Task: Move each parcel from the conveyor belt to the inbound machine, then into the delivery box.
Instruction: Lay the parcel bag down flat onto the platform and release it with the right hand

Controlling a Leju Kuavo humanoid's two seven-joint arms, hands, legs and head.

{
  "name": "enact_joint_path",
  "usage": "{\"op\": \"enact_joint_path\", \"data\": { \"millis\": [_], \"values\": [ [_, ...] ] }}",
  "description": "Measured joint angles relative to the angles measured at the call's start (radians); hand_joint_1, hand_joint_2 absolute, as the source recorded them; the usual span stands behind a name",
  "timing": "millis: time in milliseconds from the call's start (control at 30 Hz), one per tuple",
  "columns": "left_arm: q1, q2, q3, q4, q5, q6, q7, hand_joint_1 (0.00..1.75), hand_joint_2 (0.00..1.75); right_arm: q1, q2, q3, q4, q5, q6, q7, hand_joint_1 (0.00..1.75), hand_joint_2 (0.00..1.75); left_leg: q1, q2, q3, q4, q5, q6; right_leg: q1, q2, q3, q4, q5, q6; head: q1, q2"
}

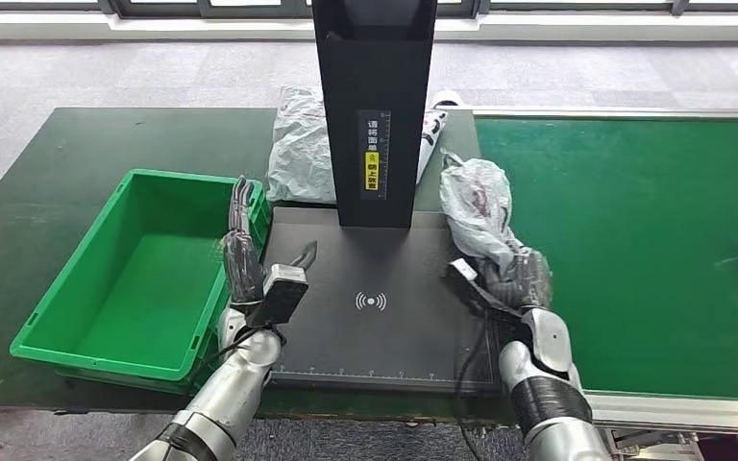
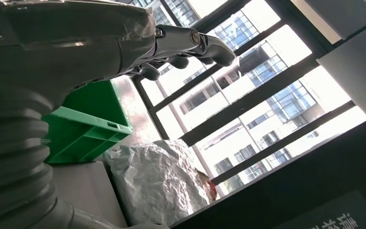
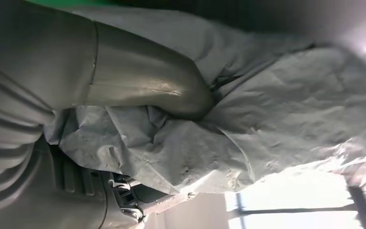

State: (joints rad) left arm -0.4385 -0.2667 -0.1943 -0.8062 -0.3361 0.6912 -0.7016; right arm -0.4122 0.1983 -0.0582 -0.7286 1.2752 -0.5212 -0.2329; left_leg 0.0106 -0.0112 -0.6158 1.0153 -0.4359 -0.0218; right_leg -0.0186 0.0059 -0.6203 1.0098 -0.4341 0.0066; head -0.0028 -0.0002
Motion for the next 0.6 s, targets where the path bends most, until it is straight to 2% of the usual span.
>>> {"op": "enact_joint_path", "data": {
  "millis": [100, 233, 400, 533, 567, 600],
  "values": [
    [0.0, -0.002, 0.0, 0.001, -0.009, 0.0, 0.0, 0.0, 1.75, 0.06, 0.027, 0.156, -0.12, -0.034, 0.071, 0.033, 1.75, 1.75, 0.0, 0.0, 0.0, 0.0, 0.0, 0.0, 0.0, 0.0, -0.001, 0.0, 0.0, 0.0, 0.0, 0.0],
    [-0.001, -0.003, 0.0, 0.007, -0.015, 0.0, 0.0, 0.0, 1.75, 0.125, 0.038, 0.312, -0.244, -0.067, 0.084, 0.046, 1.75, 1.75, 0.0, 0.001, 0.0, 0.0, -0.001, -0.001, 0.0, 0.001, 0.0, 0.0, -0.001, -0.001, 0.0, 0.0],
    [-0.001, -0.003, 0.0, 0.009, -0.008, 0.0, 0.0, 0.0, 1.75, 0.148, 0.036, 0.391, -0.302, -0.114, 0.111, 0.036, 1.75, 1.75, 0.0, 0.002, 0.0, 0.0, -0.001, -0.001, -0.001, 0.001, 0.0, 0.0, -0.001, 0.0, 0.0, 0.0],
    [-0.006, -0.005, -0.008, 0.014, 0.017, 0.0, 0.0, 0.0, 1.75, 0.156, 0.036, 0.462, -0.313, -0.19, 0.224, 0.004, 1.75, 1.75, 0.0, 0.002, 0.0, 0.0, -0.001, -0.001, -0.001, 0.002, -0.001, 0.0, 0.0, -0.001, 0.0, 0.0],
    [-0.009, -0.005, -0.011, 0.016, 0.024, 0.0, -0.001, 0.0, 1.75, 0.156, 0.036, 0.481, -0.312, -0.207, 0.262, 0.001, 1.71, 1.75, 0.0, 0.002, 0.0, 0.0, -0.001, -0.001, 0.0, 0.002, -0.001, 0.0, 0.0, -0.001, 0.0, 0.0],
    [-0.013, -0.006, -0.016, 0.018, 0.033, 0.0, -0.001, 0.0, 1.75, 0.154, 0.035, 0.499, -0.307, -0.224, 0.302, 0.0, 1.33, 1.75, 0.0, 0.002, 0.0, 0.0, -0.001, -0.001, 0.0, 0.001, -0.001, 0.0, -0.001, -0.001, 0.0, 0.0]
  ]
}}
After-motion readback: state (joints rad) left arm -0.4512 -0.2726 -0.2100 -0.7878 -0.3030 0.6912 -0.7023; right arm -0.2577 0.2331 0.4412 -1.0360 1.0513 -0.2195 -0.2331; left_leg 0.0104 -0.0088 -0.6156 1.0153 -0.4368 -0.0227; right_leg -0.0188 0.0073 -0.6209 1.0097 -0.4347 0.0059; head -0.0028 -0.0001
